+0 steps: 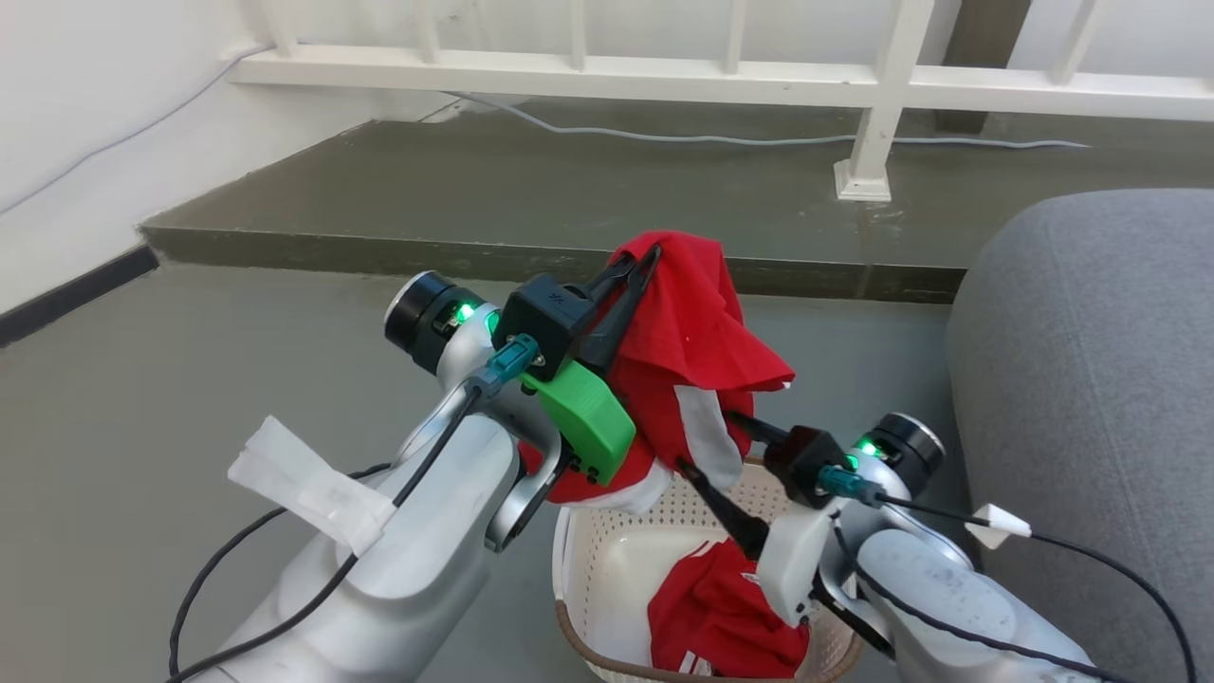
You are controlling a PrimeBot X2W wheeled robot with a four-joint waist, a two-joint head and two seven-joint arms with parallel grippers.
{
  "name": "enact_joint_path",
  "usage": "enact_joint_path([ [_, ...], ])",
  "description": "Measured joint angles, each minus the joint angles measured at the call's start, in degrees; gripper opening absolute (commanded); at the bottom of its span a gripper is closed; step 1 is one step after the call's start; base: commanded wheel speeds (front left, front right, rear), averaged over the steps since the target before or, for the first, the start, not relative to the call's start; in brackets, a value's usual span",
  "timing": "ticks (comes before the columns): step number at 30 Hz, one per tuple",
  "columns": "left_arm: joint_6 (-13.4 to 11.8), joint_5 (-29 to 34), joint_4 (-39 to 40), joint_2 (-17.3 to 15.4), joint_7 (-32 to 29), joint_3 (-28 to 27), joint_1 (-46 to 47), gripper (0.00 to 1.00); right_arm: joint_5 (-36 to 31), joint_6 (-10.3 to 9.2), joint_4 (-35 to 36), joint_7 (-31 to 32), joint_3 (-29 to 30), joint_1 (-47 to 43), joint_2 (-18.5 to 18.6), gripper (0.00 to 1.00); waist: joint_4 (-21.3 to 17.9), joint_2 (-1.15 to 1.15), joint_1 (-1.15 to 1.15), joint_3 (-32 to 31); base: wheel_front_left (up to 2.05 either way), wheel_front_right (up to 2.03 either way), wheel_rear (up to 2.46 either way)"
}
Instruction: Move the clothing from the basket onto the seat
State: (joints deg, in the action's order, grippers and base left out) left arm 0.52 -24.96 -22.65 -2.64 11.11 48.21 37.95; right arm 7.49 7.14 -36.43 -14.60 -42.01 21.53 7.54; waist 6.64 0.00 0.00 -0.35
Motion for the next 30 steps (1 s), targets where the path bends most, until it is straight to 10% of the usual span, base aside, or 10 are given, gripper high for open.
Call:
enact_joint_path([
  [10,-0.01,0.00,1.80,0.02,-0.51,0.68,0.38,0.00,-0.02,0.01,-4.21,0.00,-3.39,4.10,-2.34,1.00,1.70,0.00,0.00,0.16,0.00,0.00,0.00],
  [11,-0.01,0.00,1.99,0.02,-0.57,0.77,0.40,0.00,-0.01,0.01,-4.64,0.00,-3.47,4.46,-2.42,0.92,1.74,0.00,0.00,0.16,0.00,0.00,0.00],
  [12,-0.01,0.00,2.16,0.02,-0.58,0.83,0.40,0.00,-0.01,0.01,-5.11,0.00,-3.54,4.82,-2.47,0.49,1.76,0.00,0.00,0.16,0.00,0.00,0.00],
  [14,-0.02,0.00,2.52,0.03,-0.96,0.93,0.40,0.00,0.09,0.00,-5.95,0.00,-3.56,5.52,-2.57,0.05,1.77,0.00,0.00,0.16,0.00,0.00,0.00],
  [15,-0.03,-0.01,2.61,0.03,-0.98,0.98,0.40,0.00,0.09,0.00,-6.37,0.00,-3.66,5.85,-2.60,0.00,1.77,0.00,0.00,0.16,0.00,0.00,0.00],
  [30,-2.55,-1.99,1.09,-0.29,-1.08,-0.64,-0.73,0.00,3.56,0.00,-5.69,0.00,-1.35,7.09,-3.39,0.00,-0.61,0.00,0.00,0.05,0.00,0.00,0.00],
])
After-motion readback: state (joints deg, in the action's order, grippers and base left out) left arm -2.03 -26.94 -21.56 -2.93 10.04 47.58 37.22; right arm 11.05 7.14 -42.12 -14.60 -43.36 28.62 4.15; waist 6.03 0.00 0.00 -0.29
